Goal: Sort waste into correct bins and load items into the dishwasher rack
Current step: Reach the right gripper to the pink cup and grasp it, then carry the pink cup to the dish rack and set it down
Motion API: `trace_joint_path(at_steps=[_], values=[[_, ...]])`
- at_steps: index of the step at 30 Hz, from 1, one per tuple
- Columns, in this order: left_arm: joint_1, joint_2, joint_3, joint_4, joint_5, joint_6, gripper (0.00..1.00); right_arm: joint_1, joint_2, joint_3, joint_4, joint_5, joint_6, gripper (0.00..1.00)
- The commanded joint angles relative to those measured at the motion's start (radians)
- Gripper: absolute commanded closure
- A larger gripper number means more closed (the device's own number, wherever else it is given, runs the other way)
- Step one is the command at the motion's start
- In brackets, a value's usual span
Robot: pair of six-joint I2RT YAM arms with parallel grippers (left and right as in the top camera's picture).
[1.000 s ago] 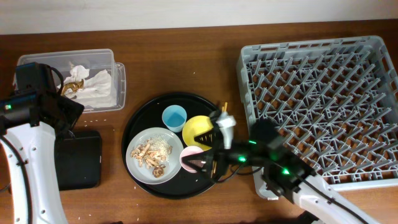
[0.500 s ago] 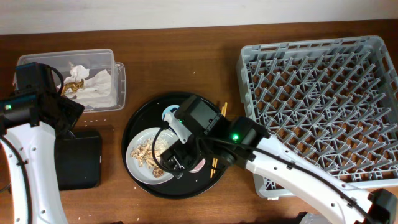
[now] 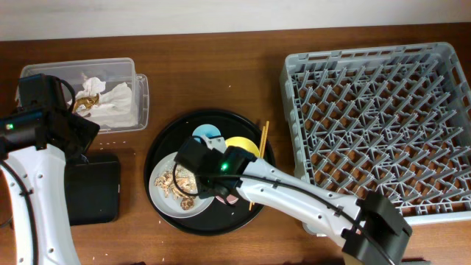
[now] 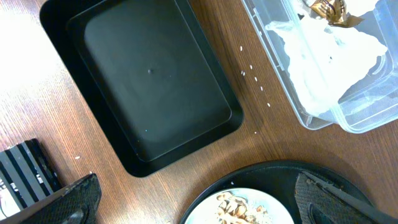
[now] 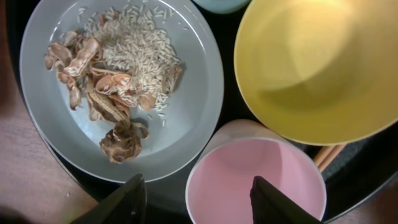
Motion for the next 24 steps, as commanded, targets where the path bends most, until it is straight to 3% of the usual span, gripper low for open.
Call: trace_joint_path(at_steps=[1,9,24], values=[[0.003,0.000,0.000,0.002,-0.007,0.005,0.01,0.041,0.042,0.015,-0.002,0.089,0.080,0.46],[0.003,0.000,0.000,0.002,-0.007,0.005,0.01,0.062,0.092,0.015,0.030,0.090,0.093,0.58],[0.003,0.000,0.000,0.002,-0.008,0.005,0.01,0.076,0.115,0.014,0.045,0.117,0.093,0.65]])
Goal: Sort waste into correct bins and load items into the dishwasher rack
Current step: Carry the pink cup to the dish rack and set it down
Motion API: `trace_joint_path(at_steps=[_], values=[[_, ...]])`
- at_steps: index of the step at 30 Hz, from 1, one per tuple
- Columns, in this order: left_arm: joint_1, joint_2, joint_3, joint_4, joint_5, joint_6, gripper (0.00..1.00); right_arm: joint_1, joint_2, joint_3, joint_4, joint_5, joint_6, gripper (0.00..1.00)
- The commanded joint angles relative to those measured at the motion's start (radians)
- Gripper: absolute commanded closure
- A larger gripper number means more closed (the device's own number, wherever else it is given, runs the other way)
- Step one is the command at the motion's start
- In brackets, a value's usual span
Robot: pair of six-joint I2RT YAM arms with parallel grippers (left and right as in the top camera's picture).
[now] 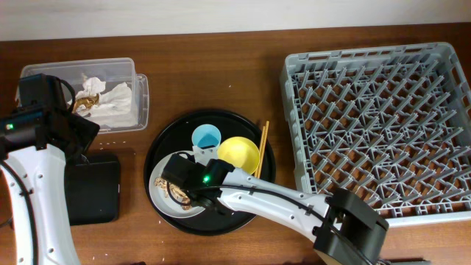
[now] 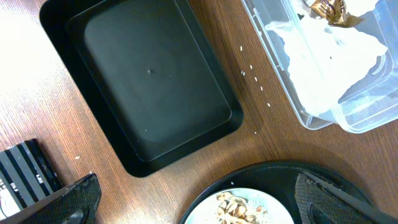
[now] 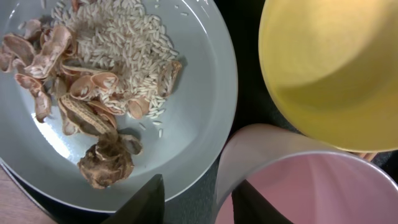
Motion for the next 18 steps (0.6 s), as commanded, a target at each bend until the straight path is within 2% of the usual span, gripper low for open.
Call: trace_joint_path(at_steps=[1,4,8,9,11,15,18], values=[[0.003,0.000,0.000,0.002,-0.008,0.005,0.01,0.007,0.010,0.014,0.000,0.028,0.013,0.69],[0.003,0.000,0.000,0.002,-0.007,0.005,0.01,0.007,0.010,0.014,-0.001,0.028,0.012,0.81],[0.003,0.000,0.000,0.002,-0.007,0.005,0.01,0.005,0.009,0.036,-0.035,0.028,0.002,0.85],[0.003,0.000,0.000,0.002,-0.008,0.005,0.01,0.005,0.009,0.054,-0.055,0.028,0.001,0.94],[0.003,0.000,-0.001,0.002,-0.007,0.005,0.01,0.004,0.009,0.088,-0.094,0.030,0.001,0.96],[0.003,0.000,0.000,0.002,-0.008,0.005,0.01,-0.002,0.008,0.260,-0.322,0.108,0.000,0.96],[0.003,0.000,0.000,0.002,-0.007,0.005,0.01,-0.057,-0.008,0.447,-0.529,0.114,-0.045,0.96]])
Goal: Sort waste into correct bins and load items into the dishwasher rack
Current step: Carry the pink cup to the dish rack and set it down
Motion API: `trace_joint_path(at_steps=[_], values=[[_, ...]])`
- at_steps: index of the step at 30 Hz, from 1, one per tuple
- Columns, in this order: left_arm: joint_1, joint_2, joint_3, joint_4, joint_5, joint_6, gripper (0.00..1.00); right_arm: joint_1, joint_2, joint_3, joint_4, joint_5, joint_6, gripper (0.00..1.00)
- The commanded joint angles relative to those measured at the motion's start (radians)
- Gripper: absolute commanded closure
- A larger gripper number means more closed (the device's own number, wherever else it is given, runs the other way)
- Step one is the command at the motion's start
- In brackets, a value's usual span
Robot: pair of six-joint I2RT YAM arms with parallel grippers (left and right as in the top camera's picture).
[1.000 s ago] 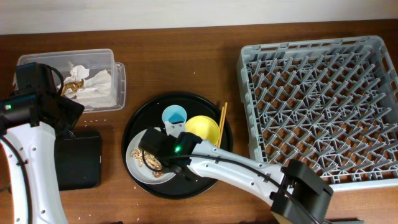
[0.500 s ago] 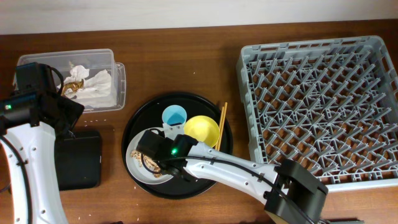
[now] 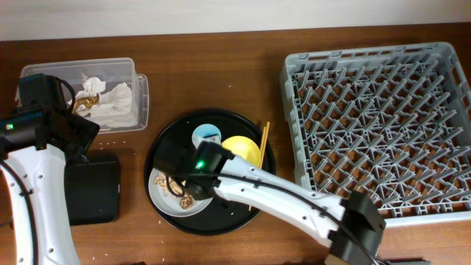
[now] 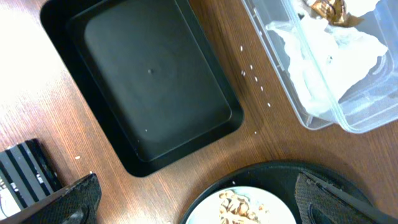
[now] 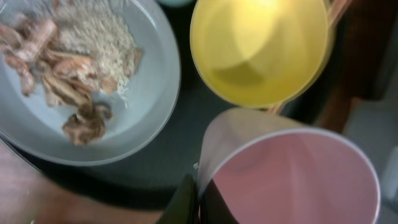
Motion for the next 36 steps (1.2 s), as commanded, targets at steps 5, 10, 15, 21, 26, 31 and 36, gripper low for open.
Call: trace_joint_path(at_steps=[5,10,15,21,26,31,36], values=[[0.003,0.000,0.000,0.002,-0.008,0.005,0.01,-0.314,-0.168,0.284,-0.176,0.023,-0.213,0.96],[0.003,0.000,0.000,0.002,-0.008,0.005,0.01,-0.877,-0.281,0.288,-0.173,-0.293,-0.522,0.96],[0.003,0.000,0.000,0.002,-0.008,0.005,0.01,-1.342,-0.222,0.187,-0.195,-1.110,-1.001,0.96],[0.003,0.000,-0.001,0.002,-0.008,0.005,0.01,-1.471,-0.172,-0.159,-0.106,-1.417,-1.241,0.96],[0.003,0.000,0.000,0.002,-0.008,0.005,0.01,-1.529,-0.077,-0.397,0.103,-1.566,-1.236,0.96],[0.003,0.000,0.000,0.002,-0.008,0.005,0.01,-1.588,0.023,-0.404,0.071,-1.555,-1.236,0.96],[0.003,0.000,0.000,0.002,-0.008,0.005,0.01,-1.607,0.023,-0.406,0.025,-1.483,-1.237,0.96]])
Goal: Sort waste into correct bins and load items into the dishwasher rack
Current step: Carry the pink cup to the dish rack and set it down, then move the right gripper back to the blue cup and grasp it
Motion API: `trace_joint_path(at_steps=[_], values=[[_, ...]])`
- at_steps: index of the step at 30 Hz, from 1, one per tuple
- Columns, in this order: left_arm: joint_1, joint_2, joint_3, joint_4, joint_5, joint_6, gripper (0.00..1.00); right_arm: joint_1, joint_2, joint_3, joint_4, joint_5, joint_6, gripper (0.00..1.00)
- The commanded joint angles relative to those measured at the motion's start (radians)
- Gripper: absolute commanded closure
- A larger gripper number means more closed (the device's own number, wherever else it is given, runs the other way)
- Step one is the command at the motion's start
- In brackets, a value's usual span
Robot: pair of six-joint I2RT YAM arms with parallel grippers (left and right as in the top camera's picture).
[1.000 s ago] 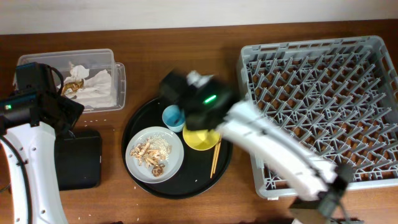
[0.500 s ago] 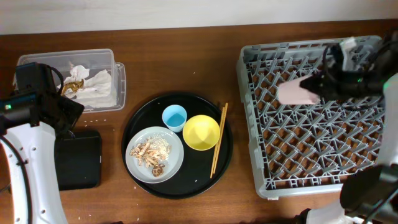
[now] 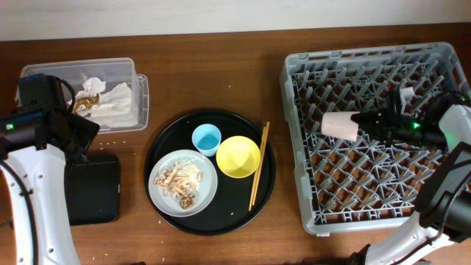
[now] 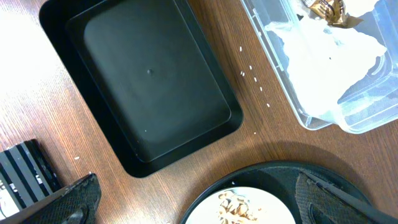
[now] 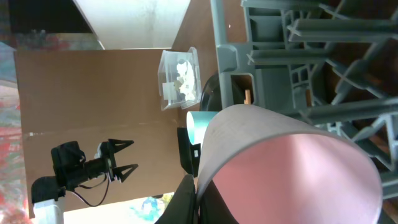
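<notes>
My right gripper [image 3: 362, 118] is shut on the rim of a pink cup [image 3: 338, 125], holding it on its side over the left part of the grey dishwasher rack [image 3: 441, 59]. In the right wrist view the pink cup [image 5: 292, 168] fills the lower right, with rack bars [image 5: 323, 37] behind it. A black round tray [image 3: 165, 143] holds a grey plate of rice and scraps [image 3: 182, 182], a blue cup [image 3: 207, 138], a yellow bowl [image 3: 238, 157] and chopsticks [image 3: 258, 165]. My left gripper [image 4: 193, 205] hangs open above the tray's left edge.
A clear plastic bin [image 3: 110, 92] with white paper and scraps stands at the back left. A black rectangular bin [image 4: 149, 81] lies in front of it. The rack fills the right side of the table.
My right gripper has moved from the black tray to the dishwasher rack with the pink cup in it, and the cup now lies on its side. My left arm has not moved.
My right gripper hung open over the pink cup on the tray beside the plate. Then its jaws stood around the cup's rim. Then it was shut on the rim with the cup raised above the tray, and now holds it over the rack.
</notes>
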Motion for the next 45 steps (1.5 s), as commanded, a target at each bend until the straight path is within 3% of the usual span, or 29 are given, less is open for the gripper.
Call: trace_joint_path(at_steps=[1,9,12,26,29,32,36,38,41,43,45], values=[[0.003,0.000,0.000,-0.001,-0.007,0.005,0.01,-0.008,0.000,-0.006,-0.007,0.045,-0.014,0.96],[0.003,0.000,0.000,-0.001,-0.008,0.005,0.01,-0.008,0.000,-0.006,-0.027,0.061,-0.014,0.95],[0.003,0.000,0.000,-0.001,-0.007,0.005,0.01,-0.008,0.000,-0.006,-0.016,0.099,-0.014,0.78],[0.003,0.000,0.000,-0.001,-0.007,0.005,0.01,-0.157,-0.048,-0.005,-0.070,0.209,0.047,0.78],[0.003,0.000,0.000,-0.001,-0.007,0.005,0.01,-0.171,-0.138,-0.003,-0.060,0.313,0.178,0.78],[0.003,0.000,0.000,-0.001,-0.008,0.005,0.01,-0.171,-0.316,-0.003,-0.003,0.597,0.436,0.78],[0.003,0.000,0.000,-0.001,-0.007,0.005,0.01,-0.163,-0.514,-0.003,0.011,0.660,0.484,0.75],[0.003,0.000,0.000,-0.001,-0.007,0.005,0.01,-0.077,-0.613,-0.003,0.011,0.660,0.460,0.70],[0.003,0.000,0.000,-0.001,-0.007,0.005,0.01,0.219,-0.706,-0.003,0.047,0.662,0.455,0.39],[0.003,0.000,0.000,-0.001,-0.008,0.005,0.01,0.505,-0.709,0.004,0.118,0.750,0.514,0.35],[0.003,0.000,0.000,-0.001,-0.007,0.005,0.01,0.829,-0.667,0.006,0.212,1.010,0.631,0.35]])
